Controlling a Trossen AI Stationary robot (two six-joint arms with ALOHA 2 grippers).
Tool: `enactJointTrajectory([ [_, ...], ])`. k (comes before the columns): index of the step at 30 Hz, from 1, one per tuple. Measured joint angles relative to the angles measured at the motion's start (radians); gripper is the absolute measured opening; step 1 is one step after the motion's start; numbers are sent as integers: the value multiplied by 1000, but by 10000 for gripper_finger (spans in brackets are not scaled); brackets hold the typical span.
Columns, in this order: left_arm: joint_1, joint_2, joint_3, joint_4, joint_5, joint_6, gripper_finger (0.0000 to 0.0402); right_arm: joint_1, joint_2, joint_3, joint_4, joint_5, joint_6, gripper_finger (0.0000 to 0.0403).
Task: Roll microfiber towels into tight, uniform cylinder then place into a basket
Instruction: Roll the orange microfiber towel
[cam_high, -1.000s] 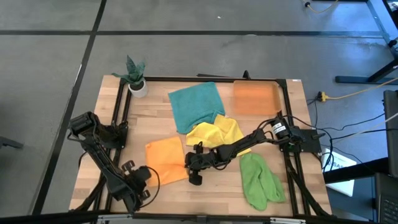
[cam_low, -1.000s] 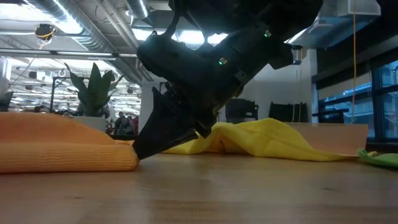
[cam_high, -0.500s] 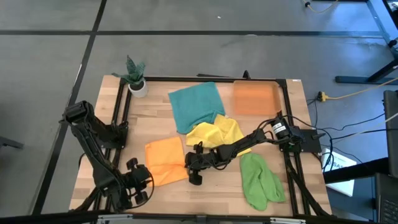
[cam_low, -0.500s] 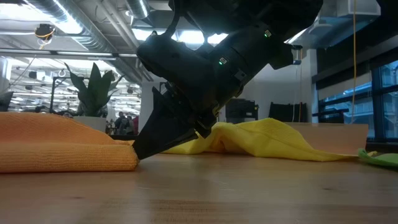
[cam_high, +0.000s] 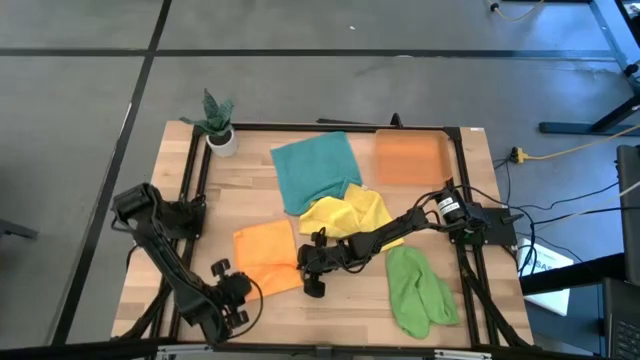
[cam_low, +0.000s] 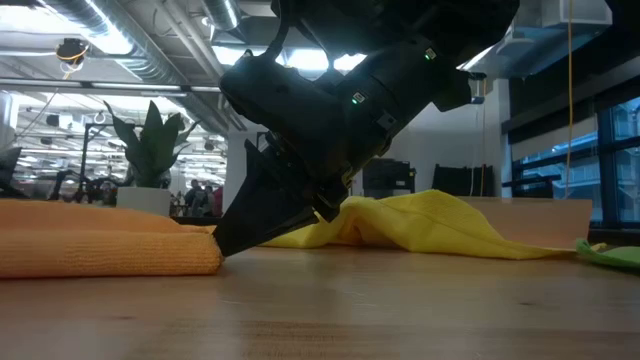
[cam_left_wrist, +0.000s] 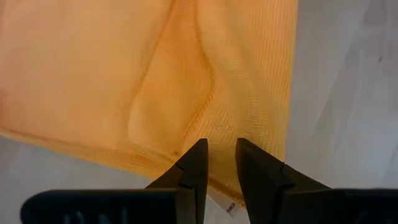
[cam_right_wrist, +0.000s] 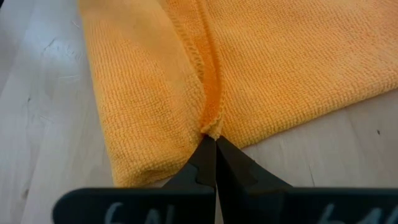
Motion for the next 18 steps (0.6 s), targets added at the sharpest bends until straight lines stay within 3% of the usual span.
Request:
enactJointTrajectory([
  [12, 3, 18, 0, 4, 31, -3, 75, 0, 0, 0, 2, -31, 0, 2],
  [18, 11, 18, 0, 2, 38, 1, 75, 0, 1, 0, 12, -50, 3, 33],
])
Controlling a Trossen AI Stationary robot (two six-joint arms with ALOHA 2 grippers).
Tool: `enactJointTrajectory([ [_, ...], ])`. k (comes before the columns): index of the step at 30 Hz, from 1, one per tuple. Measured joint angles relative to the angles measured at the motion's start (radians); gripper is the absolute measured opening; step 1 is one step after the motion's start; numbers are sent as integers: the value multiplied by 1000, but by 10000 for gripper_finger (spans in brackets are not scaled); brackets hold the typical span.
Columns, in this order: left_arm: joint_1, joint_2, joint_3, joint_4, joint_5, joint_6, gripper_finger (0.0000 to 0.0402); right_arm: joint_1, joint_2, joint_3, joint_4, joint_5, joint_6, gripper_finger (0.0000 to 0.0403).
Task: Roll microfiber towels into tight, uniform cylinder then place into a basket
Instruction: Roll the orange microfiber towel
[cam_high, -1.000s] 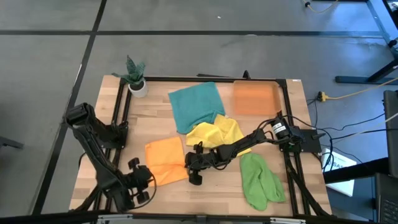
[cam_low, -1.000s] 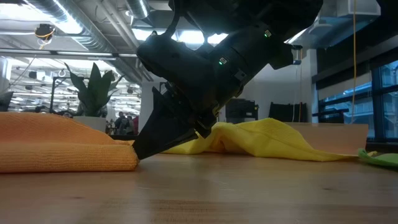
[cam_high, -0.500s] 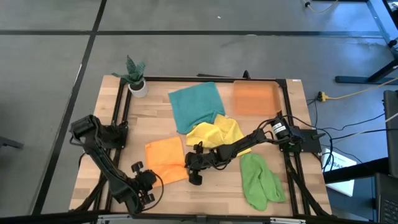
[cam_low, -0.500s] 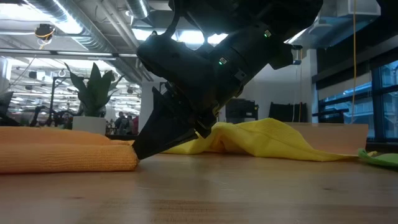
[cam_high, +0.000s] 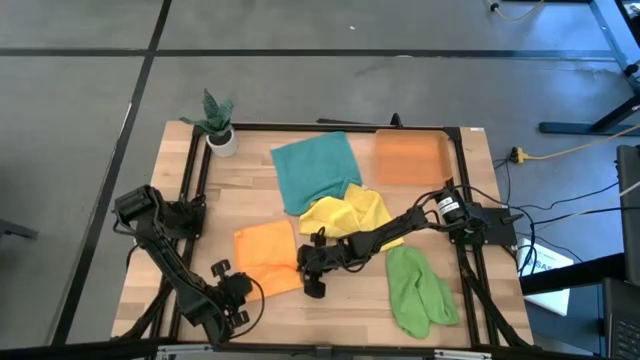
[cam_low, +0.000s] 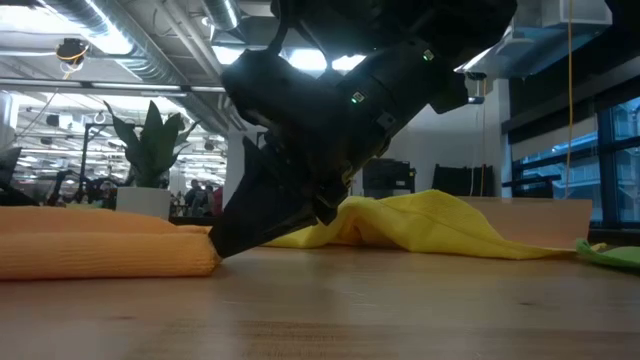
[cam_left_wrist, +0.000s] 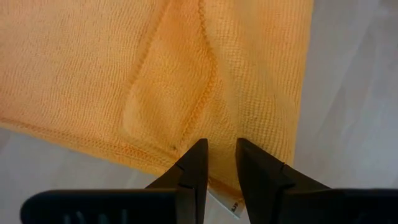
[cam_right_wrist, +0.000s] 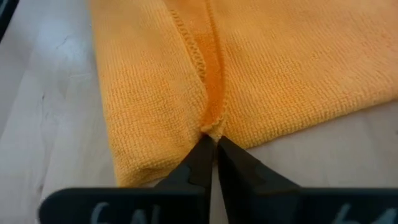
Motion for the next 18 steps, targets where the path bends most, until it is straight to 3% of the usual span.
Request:
enactJointTrajectory([
  [10, 2, 0, 0, -1, 5, 0, 75, -10, -9, 0, -3, 2, 0, 97],
  [18, 4, 0, 0, -2, 9, 0, 75, -25, -55, 0, -12, -18, -27, 102],
])
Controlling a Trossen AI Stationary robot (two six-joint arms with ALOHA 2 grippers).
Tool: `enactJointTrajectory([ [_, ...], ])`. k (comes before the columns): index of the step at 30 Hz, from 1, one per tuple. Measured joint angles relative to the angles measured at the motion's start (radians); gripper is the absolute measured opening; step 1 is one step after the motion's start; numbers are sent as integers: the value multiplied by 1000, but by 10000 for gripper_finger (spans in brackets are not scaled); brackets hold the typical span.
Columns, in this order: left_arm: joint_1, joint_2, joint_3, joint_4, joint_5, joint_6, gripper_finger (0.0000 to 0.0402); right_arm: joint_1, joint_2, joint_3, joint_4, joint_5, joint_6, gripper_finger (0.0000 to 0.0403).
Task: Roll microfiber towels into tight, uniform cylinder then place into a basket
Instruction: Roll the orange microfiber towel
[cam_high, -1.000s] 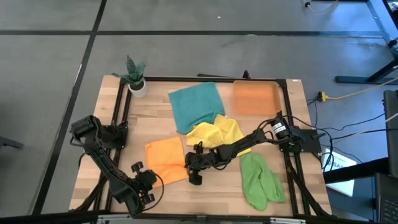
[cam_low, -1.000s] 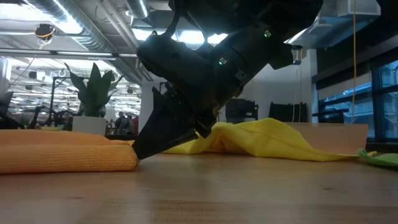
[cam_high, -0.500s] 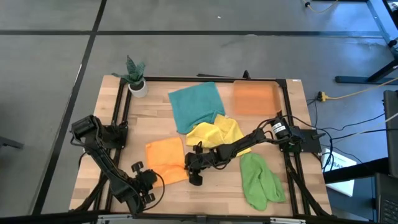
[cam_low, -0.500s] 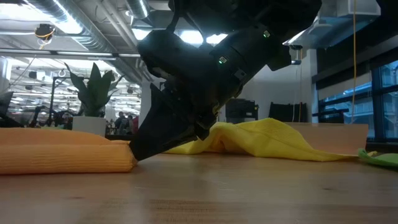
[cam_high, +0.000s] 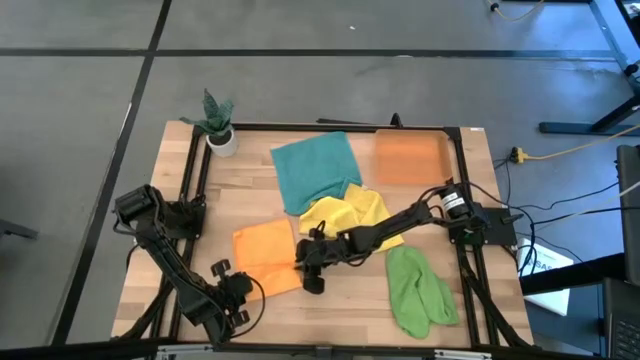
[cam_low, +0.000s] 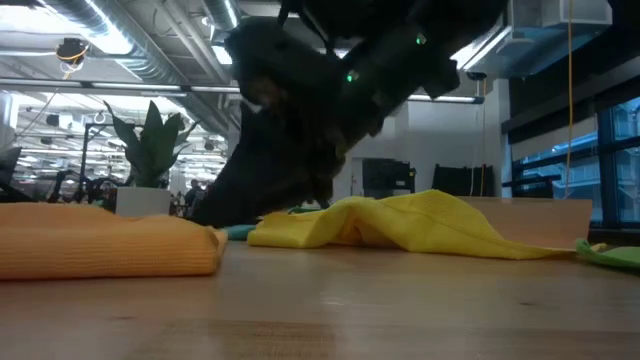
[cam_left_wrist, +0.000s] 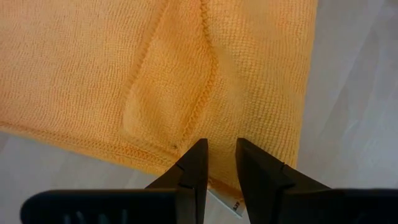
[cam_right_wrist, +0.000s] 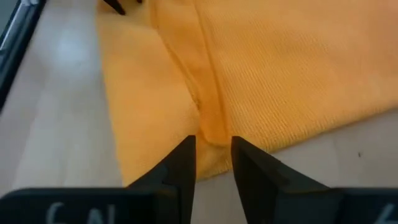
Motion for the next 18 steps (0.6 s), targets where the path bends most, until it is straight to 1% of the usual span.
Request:
enactJointTrajectory([
  [3, 0, 0, 0, -3, 0, -4, 75, 5, -27, 0, -1, -1, -72, 102],
  [8, 8, 0, 0, -4, 0, -4, 75, 70, -52, 1, 9, -1, -316, 101],
  [11, 17, 0, 0, -4, 0, -4, 75, 113, -40, 1, 15, -7, -449, 101],
  [14, 26, 0, 0, -4, 7, -4, 75, 137, -19, 1, 21, 18, -555, 101],
  [16, 30, 0, 0, -4, 10, -4, 75, 145, 0, 1, 39, 32, -606, 101],
  [18, 33, 0, 0, -4, 13, -4, 75, 147, 17, 1, 47, 69, -630, 101],
])
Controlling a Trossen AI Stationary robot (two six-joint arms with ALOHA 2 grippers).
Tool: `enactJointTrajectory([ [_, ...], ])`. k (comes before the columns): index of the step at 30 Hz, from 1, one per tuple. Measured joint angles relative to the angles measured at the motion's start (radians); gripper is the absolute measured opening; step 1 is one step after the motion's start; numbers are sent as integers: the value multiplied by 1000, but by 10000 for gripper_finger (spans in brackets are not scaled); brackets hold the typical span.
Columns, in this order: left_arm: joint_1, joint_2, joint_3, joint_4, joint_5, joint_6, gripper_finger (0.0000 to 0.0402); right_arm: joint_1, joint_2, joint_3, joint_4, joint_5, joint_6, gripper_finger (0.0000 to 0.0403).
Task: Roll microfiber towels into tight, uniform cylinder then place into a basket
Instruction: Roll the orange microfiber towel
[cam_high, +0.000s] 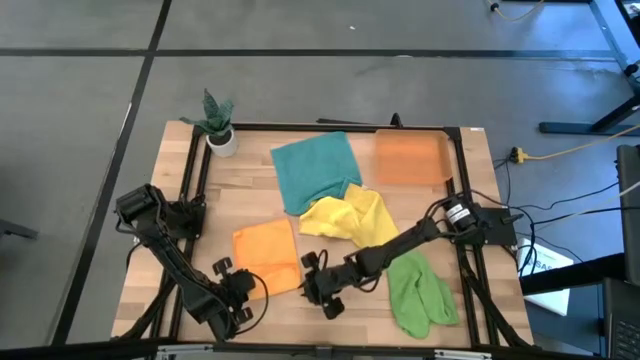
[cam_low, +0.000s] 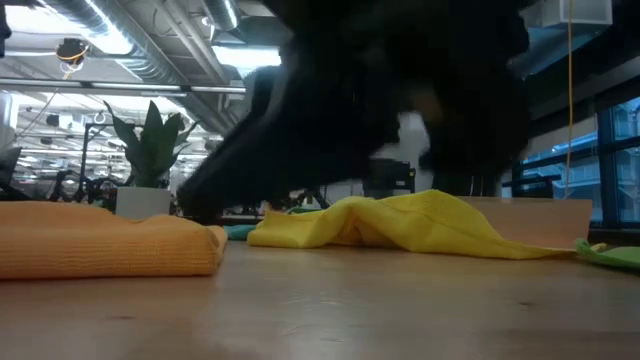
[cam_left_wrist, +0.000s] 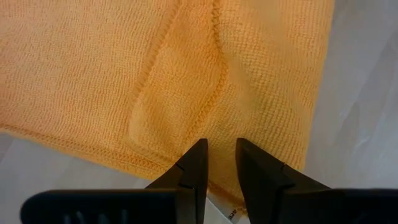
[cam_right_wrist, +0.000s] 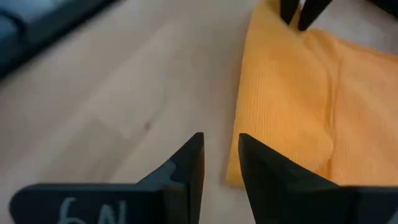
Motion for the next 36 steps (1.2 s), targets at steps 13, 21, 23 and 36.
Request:
enactJointTrajectory([
  [13, 0, 0, 0, 3, 13, 0, 75, -19, 39, 1, 47, -32, -105, 101],
  [21, 0, 0, 0, 8, 15, -2, 75, -30, 66, 0, 69, 46, -107, 101],
  [23, 0, 0, 0, 8, 17, -2, 75, -30, 66, 0, 71, 50, -112, 101],
  [36, 0, -1, 0, 8, 52, -1, 75, -32, 66, 0, 50, 140, -102, 101],
])
